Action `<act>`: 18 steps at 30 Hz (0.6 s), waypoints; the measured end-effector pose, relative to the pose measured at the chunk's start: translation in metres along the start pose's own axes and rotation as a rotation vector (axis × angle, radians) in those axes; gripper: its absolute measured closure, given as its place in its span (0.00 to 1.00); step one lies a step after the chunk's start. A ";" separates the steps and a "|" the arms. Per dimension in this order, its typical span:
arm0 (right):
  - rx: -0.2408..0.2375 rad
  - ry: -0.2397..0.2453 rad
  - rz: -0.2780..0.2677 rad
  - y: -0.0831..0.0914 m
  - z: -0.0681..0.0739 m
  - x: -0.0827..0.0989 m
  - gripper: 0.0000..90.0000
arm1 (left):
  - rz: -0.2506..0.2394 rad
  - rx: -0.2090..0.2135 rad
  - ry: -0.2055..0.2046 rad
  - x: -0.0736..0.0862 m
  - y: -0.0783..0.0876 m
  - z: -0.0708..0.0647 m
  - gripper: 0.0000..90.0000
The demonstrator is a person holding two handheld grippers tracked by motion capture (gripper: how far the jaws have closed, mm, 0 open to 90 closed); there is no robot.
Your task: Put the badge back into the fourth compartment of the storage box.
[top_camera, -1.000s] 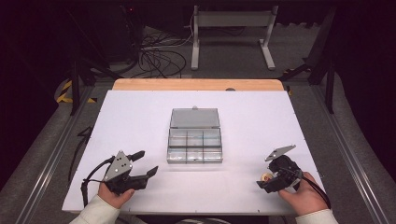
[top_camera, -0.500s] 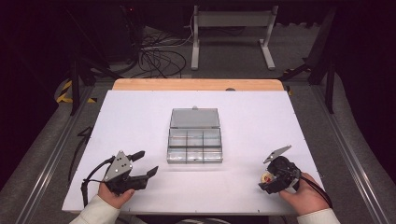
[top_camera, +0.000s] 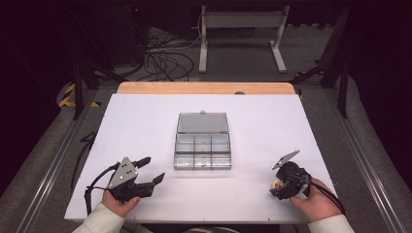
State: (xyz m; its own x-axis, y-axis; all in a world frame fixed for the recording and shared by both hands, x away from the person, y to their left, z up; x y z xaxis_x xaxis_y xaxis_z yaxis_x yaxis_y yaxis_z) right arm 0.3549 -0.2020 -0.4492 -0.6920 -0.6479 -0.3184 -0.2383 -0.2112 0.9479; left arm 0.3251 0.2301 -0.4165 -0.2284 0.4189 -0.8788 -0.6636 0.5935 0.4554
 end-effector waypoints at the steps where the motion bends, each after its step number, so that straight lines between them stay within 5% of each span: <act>1: 0.001 0.003 0.003 0.000 0.000 0.000 0.46 | 0.000 0.000 0.000 0.000 0.000 0.000 0.33; 18: 0.020 0.007 0.009 -0.002 0.000 0.000 0.52 | 0.001 -0.002 0.000 0.000 0.000 0.000 0.33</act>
Point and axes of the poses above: each handheld gripper's, and its own axes: y roughly backward along the jaws, x roughly out of its underside, z roughly to its left, the point moved 5 cm from there along -y, roughly forward along the jaws, and after that the axes turned 4 degrees about -y, right-handed, at the moved point
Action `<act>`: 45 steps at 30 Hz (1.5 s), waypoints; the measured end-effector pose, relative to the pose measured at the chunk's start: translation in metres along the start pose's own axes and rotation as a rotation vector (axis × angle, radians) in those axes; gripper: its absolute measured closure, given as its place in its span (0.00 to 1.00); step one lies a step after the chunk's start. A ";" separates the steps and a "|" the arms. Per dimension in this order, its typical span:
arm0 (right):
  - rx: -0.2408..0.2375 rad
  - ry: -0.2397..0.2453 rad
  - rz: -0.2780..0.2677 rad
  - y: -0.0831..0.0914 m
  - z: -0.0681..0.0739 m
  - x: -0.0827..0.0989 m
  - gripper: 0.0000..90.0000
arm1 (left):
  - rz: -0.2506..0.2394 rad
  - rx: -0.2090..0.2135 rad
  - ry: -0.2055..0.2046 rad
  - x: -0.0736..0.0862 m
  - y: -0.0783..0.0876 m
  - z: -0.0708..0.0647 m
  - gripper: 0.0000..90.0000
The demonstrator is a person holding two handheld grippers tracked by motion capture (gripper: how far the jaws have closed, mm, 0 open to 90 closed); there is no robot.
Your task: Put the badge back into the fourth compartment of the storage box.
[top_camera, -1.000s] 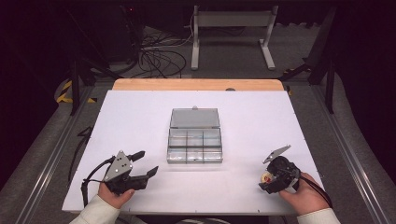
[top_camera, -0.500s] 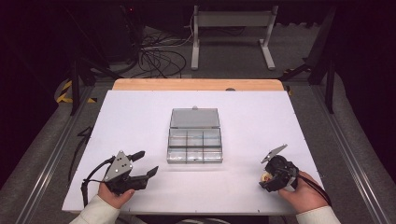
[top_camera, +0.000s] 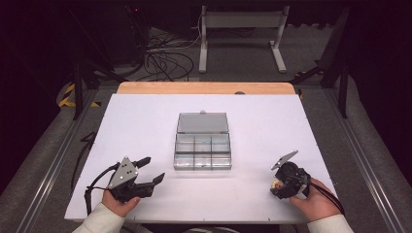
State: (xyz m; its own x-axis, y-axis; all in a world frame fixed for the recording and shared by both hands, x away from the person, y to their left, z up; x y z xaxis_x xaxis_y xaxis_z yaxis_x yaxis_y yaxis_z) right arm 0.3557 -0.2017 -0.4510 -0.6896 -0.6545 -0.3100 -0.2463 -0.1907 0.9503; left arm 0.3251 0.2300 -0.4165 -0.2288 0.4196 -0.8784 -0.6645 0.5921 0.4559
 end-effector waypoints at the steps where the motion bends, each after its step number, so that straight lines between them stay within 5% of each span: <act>1: 0.001 0.000 0.000 0.000 0.000 0.000 0.53 | 0.000 0.000 0.000 0.000 0.000 0.000 0.33; 33: 0.014 0.021 -0.100 0.028 0.004 -0.015 0.53 | -0.003 0.000 0.004 0.000 0.000 0.000 0.33; 45: -0.010 0.049 -0.189 0.043 0.010 -0.037 0.53 | -0.004 0.000 0.004 0.000 0.001 0.001 0.33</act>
Point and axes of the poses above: each handheld gripper's, and its own axes: y roughly backward along the jaws, x roughly out of its underside, z roughly to its left, the point moved 5 cm from there along -y, roughly forward along the jaws, and after that the axes turned 4 degrees about -y, right-handed, at the moved point
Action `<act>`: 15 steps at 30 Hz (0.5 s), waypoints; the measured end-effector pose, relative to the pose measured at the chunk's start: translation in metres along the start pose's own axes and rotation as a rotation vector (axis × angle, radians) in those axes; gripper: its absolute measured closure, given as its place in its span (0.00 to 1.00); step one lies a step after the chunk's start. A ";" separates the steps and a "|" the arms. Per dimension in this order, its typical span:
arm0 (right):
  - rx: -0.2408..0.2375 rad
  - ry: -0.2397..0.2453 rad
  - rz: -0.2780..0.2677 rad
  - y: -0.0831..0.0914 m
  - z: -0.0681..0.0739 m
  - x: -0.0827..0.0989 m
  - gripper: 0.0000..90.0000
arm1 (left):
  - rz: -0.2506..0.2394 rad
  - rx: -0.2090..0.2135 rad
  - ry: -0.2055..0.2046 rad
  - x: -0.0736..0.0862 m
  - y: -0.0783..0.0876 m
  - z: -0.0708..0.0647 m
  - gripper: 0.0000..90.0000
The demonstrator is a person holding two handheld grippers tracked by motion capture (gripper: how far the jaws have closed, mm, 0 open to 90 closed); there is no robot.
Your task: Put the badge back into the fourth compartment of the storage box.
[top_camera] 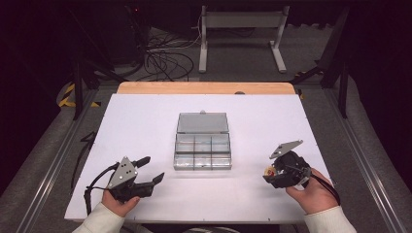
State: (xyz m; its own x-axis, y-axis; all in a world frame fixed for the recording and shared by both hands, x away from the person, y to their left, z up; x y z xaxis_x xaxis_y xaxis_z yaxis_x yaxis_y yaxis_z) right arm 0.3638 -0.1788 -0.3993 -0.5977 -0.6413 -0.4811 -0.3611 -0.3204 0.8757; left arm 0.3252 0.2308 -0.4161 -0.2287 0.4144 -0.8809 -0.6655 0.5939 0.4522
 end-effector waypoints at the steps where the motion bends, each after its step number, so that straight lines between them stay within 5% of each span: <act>1: -0.003 -0.001 -0.008 0.000 0.001 -0.002 0.53 | 0.000 0.000 0.000 0.000 0.000 0.000 0.33; 15: -0.018 0.040 -0.056 0.007 0.009 -0.026 0.53 | 0.000 -0.002 -0.002 0.000 0.000 0.000 0.33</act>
Point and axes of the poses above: each handheld gripper's, and its own axes: y roughly backward along the jaws, x roughly out of its underside, z roughly to its left, the point moved 5 cm from there along -y, roughly forward along the jaws, and after that the axes turned 4 degrees about -y, right-handed, at the moved point
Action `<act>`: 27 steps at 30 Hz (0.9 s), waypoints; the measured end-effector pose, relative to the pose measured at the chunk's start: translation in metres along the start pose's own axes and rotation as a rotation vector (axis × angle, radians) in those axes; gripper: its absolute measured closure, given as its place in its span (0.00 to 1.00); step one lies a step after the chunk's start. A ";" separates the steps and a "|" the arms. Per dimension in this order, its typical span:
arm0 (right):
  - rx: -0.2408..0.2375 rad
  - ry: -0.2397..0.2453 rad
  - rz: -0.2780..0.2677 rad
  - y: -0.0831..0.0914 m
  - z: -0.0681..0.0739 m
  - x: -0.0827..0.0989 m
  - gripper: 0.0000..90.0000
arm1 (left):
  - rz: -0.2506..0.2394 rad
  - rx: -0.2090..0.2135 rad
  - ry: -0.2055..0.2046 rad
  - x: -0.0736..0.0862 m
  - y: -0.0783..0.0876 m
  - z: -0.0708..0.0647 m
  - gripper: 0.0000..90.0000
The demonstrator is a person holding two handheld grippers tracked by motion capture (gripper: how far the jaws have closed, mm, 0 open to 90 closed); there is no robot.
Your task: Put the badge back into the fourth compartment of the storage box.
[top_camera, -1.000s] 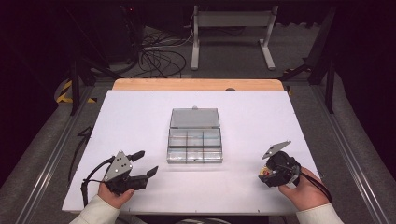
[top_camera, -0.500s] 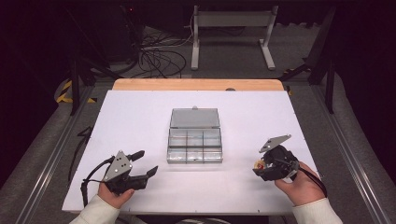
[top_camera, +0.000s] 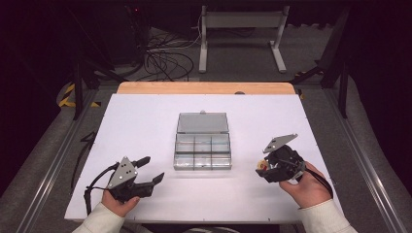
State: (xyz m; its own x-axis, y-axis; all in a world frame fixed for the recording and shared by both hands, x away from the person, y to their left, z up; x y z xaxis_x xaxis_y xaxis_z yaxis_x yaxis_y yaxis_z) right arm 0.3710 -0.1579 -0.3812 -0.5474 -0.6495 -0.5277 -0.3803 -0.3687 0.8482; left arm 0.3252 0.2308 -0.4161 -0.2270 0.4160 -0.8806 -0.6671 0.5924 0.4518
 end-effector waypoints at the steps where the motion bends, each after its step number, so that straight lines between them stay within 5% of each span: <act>1: -0.001 0.003 -0.006 0.000 0.001 -0.002 0.53 | 0.000 0.001 0.001 0.000 0.000 0.000 0.33; 27: -0.115 0.043 -0.188 -0.011 0.021 -0.060 0.53 | -0.007 0.003 0.002 0.000 0.000 0.001 0.32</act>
State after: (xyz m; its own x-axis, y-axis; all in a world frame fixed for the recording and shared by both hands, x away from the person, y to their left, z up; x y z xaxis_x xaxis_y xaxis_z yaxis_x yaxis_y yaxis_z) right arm 0.3922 -0.1011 -0.3598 -0.4418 -0.5887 -0.6770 -0.3836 -0.5582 0.7357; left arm 0.3256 0.2313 -0.4162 -0.2237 0.4103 -0.8841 -0.6669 0.5970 0.4459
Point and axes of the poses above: each handheld gripper's, and its own axes: y roughly backward along the jaws, x roughly out of its underside, z roughly to its left, the point moved 5 cm from there along -y, roughly forward along the jaws, and after that the axes turned 4 degrees about -y, right-handed, at the moved point
